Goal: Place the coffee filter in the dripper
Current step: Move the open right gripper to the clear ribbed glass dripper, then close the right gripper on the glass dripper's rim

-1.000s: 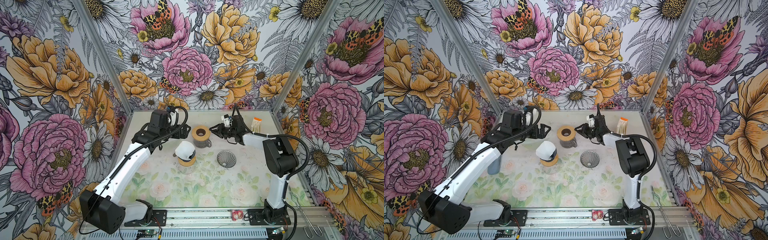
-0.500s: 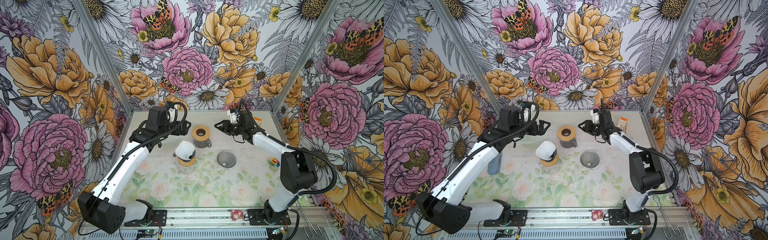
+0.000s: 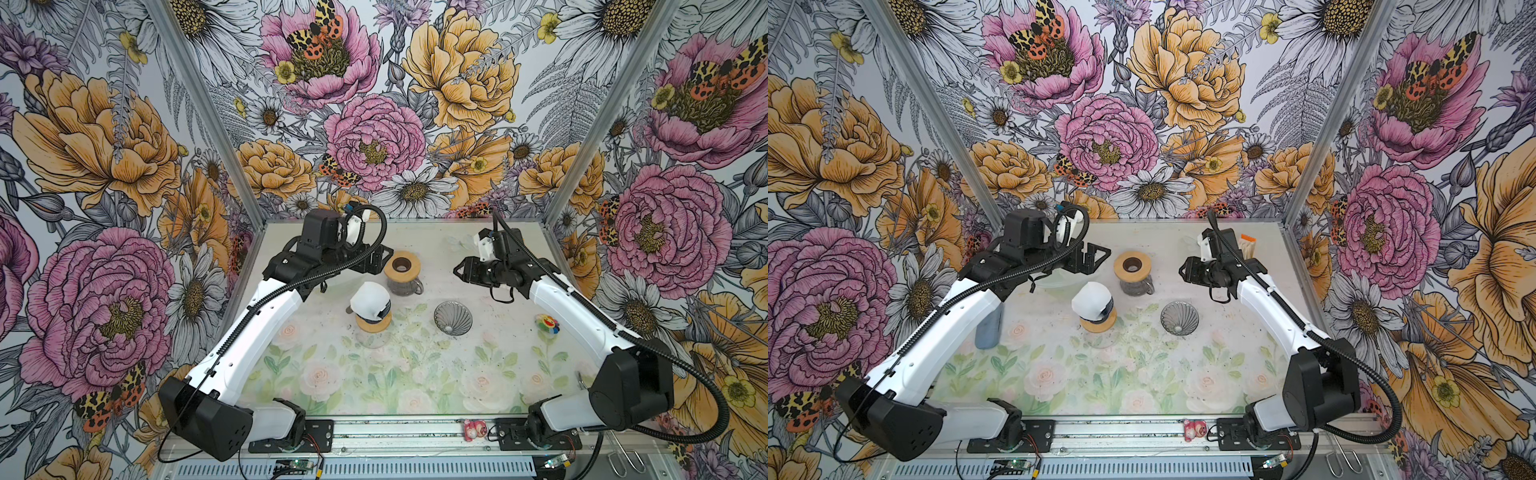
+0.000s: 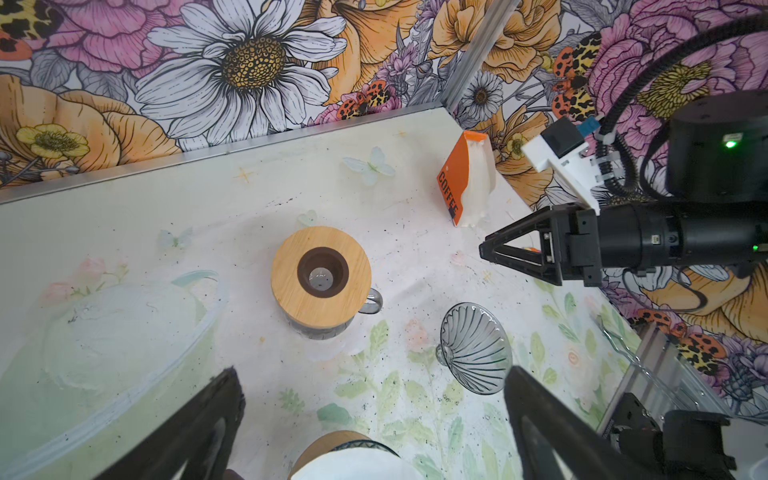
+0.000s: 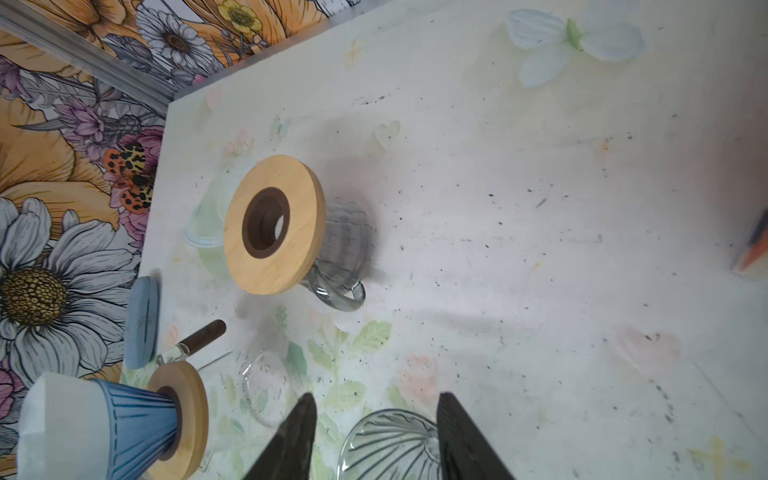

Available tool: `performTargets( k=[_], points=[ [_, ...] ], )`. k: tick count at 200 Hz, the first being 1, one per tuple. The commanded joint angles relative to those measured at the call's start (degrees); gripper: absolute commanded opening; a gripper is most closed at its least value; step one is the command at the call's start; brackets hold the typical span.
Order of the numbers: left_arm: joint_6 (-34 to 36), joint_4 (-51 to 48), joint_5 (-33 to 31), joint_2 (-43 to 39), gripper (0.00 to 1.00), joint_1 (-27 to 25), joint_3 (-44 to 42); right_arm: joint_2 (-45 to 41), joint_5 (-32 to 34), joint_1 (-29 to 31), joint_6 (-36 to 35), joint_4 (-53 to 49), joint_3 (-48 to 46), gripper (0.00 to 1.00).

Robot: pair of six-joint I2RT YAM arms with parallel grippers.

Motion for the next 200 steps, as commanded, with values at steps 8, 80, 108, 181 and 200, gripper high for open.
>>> performTargets(
  k=[8, 80, 108, 181, 200],
  points=[
    [3.9, -1.09, 1.5, 1.27, 0.99, -2.25, 2.39, -3.17, 3.88, -0.26, -1.93, -7.49, -2.57, 0.5],
    [4.42, -1.1, 1.62, 4.35, 0.99, -5.01, 2.66, -4.67, 1.93, -0.13, -0.24, -10.16, -9.88, 0.5],
    [4.32, -1.45, 1.73, 5.43, 0.99, -5.39, 2.58, -3.7, 1.66, 0.38, -0.23, -10.07, -10.61, 0.5],
    [4.92, -1.82, 2.48, 7.1, 0.99, -6.25, 1.87, 2.6, 1.95, 2.4, -0.5, -9.81, -9.16, 0.46],
    [5.04, -2.23, 2.06, 7.53, 0.99, -6.49, 1.89, 3.64, 2.17, 2.61, -0.48, -9.62, -8.86, 0.44]
  ],
)
